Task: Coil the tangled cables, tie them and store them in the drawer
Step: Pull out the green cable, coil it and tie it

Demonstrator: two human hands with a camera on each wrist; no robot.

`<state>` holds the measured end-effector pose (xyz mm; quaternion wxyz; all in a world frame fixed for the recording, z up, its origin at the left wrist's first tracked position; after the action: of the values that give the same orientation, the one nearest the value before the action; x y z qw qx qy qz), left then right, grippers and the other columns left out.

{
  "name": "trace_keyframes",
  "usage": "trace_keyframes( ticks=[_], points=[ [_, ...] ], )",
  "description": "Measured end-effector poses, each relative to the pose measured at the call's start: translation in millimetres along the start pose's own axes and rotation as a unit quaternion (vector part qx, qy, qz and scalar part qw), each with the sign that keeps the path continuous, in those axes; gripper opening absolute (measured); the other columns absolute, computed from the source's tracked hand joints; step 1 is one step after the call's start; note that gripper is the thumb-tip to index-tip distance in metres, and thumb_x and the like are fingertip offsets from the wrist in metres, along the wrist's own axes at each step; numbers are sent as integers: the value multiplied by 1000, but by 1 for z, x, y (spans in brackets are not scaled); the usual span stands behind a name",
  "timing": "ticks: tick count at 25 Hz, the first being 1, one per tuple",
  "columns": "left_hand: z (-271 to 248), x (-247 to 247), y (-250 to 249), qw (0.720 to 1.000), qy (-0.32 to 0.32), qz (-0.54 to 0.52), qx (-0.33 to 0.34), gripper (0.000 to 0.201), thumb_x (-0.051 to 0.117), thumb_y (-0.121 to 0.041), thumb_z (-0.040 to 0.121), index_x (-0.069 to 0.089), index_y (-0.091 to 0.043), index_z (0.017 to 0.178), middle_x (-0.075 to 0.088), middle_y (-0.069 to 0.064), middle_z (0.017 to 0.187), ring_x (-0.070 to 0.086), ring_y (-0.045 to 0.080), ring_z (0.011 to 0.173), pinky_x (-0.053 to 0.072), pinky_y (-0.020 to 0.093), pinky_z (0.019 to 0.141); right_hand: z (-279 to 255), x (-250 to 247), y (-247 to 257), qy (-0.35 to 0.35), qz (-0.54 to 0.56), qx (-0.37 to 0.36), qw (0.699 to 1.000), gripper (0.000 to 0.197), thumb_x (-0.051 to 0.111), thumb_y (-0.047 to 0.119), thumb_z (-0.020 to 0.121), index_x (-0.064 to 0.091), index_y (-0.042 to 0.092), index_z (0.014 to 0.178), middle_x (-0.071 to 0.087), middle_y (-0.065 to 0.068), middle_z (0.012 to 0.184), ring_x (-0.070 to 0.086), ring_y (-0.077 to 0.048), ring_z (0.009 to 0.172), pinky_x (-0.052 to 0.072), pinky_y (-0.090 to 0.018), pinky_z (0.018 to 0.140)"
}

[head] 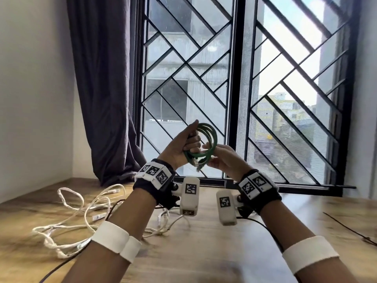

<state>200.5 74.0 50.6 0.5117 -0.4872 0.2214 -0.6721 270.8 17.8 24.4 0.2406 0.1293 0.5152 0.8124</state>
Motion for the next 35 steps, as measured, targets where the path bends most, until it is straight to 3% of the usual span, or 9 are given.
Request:
trace_keyframes(
  ticks=[2, 6, 14, 17, 20, 23, 27, 29, 35],
  points=[
    [-1, -20, -6, 992, -97, 72, 20, 40, 58, -31, 90, 35, -17, 60, 28, -9, 35, 24, 3, 25, 30, 13, 33, -1, -2, 4, 21, 30, 16, 999, 18, 47, 11, 95, 64, 5, 93, 66, -6, 75, 53, -10, 55, 53, -20, 56],
    [-8, -40, -18, 943, -222, 231, 91, 30, 59, -32, 92, 53, -7, 75, 31, -2, 49, 30, 4, 28, 36, 16, 35, 1, 0, 1, 37, -6, 26, 999, 19, 48, 11, 96, 65, 3, 95, 66, -7, 77, 55, -7, 54, 56, -22, 60],
    [-7, -34, -34, 848, -260, 421, 191, 37, 54, -41, 92, 52, -5, 87, 43, 2, 56, 41, 3, 26, 34, 18, 34, -2, -1, 11, 31, -57, -16, 998, 21, 44, 13, 97, 65, 8, 96, 66, -4, 77, 57, -7, 59, 53, -21, 61],
    [-4, -37, -38, 859, -246, 405, 191, 40, 55, -42, 92, 57, -2, 85, 42, 1, 53, 38, 3, 28, 35, 22, 42, -2, 2, 19, 33, -76, -28, 996, 21, 44, 12, 97, 64, 6, 99, 66, -4, 78, 57, -7, 59, 54, -24, 64],
    [-3, -41, -31, 906, -231, 317, 162, 31, 54, -35, 94, 55, -8, 78, 37, 1, 53, 37, 5, 29, 36, 20, 39, 1, -1, 24, -8, -167, -23, 986, 24, 44, 13, 98, 62, -2, 102, 62, -7, 77, 55, -12, 57, 57, -24, 58],
    [-2, -44, -22, 949, -201, 208, 126, 23, 57, -27, 94, 51, -11, 78, 28, -1, 56, 31, 5, 33, 41, 21, 40, -2, -11, 28, -29, -260, 10, 965, 24, 50, 16, 96, 63, 1, 83, 53, -7, 64, 52, -9, 46, 53, -20, 46],
    [-5, -51, -29, 909, -229, 301, 175, 20, 57, -27, 93, 50, -13, 81, 33, 1, 58, 31, 4, 33, 35, 21, 36, -12, -14, 28, 26, -67, 57, 996, 17, 56, 15, 91, 64, 4, 82, 53, 1, 55, 48, -4, 42, 43, -13, 42],
    [-4, -49, -26, 908, -231, 291, 193, 20, 56, -28, 94, 49, -13, 82, 33, 1, 58, 31, 4, 34, 32, 22, 36, -9, -14, 33, -1, -2, 21, 1000, 10, 58, 9, 89, 64, 2, 86, 57, -2, 58, 55, -5, 46, 51, -15, 49],
    [-5, -43, -29, 910, -243, 267, 203, 32, 59, -32, 92, 45, -14, 69, 30, -3, 45, 27, 8, 32, 28, 19, 34, 0, -16, 35, -131, -57, -114, 983, 6, 66, 4, 84, 64, 9, 82, 67, -8, 64, 64, -10, 51, 56, -23, 57]
  ],
)
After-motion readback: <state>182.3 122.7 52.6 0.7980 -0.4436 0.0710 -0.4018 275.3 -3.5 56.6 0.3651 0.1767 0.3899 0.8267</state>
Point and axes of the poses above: each hand's wrist, its own z-axis towards the middle knuckle, its own x-axis out of the palm, y = z × x, the point moved 9 cm from there along z, towards the middle knuckle
